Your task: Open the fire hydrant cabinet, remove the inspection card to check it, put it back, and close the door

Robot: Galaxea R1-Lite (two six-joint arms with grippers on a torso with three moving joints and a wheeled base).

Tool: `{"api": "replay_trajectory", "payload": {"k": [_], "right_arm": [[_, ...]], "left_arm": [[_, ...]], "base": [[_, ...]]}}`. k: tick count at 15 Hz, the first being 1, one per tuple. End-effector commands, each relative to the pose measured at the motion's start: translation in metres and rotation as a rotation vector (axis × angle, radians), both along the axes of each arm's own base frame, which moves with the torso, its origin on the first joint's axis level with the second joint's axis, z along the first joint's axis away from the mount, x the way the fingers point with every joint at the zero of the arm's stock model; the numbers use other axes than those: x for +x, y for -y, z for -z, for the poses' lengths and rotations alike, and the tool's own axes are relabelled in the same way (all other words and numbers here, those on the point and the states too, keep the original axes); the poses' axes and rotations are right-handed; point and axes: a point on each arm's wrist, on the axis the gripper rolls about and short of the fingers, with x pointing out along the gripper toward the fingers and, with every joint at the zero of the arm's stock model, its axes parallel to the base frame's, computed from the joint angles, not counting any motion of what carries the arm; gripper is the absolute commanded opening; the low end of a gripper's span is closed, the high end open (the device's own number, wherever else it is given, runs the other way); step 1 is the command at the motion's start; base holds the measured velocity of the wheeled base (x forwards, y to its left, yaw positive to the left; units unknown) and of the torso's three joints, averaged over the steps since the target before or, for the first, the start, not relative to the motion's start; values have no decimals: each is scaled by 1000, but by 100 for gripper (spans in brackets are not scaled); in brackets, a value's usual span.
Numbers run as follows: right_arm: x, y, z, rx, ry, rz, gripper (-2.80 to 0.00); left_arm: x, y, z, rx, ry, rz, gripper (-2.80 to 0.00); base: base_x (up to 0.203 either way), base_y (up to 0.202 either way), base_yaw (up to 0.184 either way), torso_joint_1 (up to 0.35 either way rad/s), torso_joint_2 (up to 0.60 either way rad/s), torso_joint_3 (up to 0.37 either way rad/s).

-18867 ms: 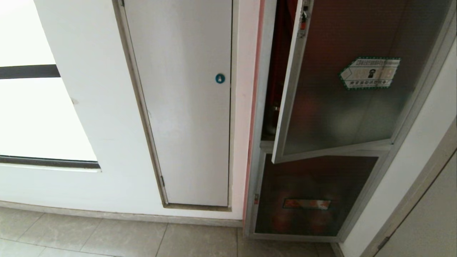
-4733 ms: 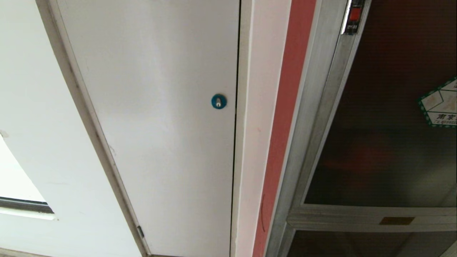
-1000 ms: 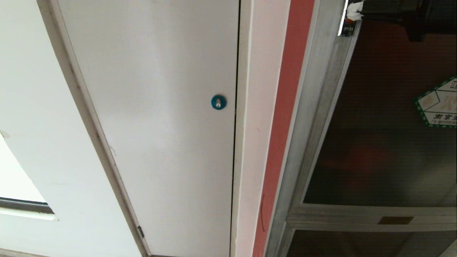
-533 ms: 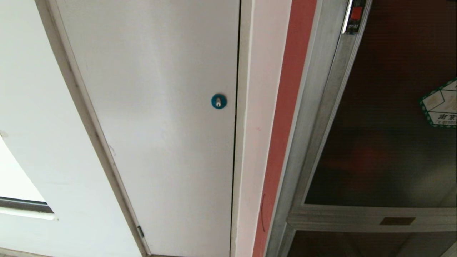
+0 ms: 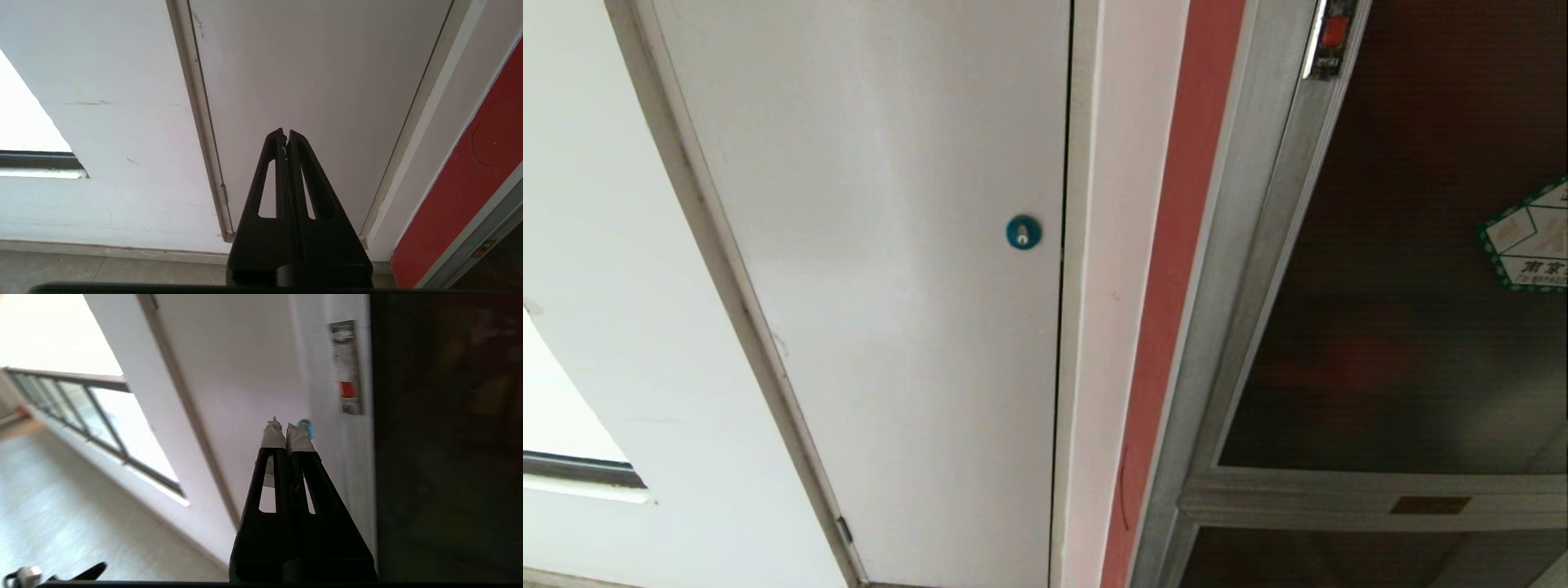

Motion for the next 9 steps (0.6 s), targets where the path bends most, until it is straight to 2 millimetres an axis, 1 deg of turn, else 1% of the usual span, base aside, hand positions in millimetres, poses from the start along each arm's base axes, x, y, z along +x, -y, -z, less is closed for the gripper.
{"api": "replay_trajectory", "payload": {"k": [1, 3, 5, 6, 8, 9], "right_arm": [[-36, 13, 1, 17, 62, 43, -280], [-69, 22, 6, 30, 118, 94, -280], [-110, 28, 15, 40, 193, 183, -280], [-130, 27, 21, 40, 228, 235, -280], [-167, 19, 42, 26, 283, 346, -280], [-183, 14, 54, 13, 299, 349, -280]], "left_arm": [[0, 0, 0, 0, -1, 0, -280], [0, 0, 0, 0, -1, 0, -280], [0, 0, 0, 0, -1, 0, -280], [0, 0, 0, 0, -1, 0, -280], [0, 0, 0, 0, -1, 0, -280], [0, 0, 0, 0, -1, 0, -280]], "base": [[0, 0, 0, 0, 0, 0], [0, 0, 0, 0, 0, 0], [0, 0, 0, 0, 0, 0], [0, 0, 0, 0, 0, 0], [0, 0, 0, 0, 0, 0], [0, 0, 0, 0, 0, 0]]}}
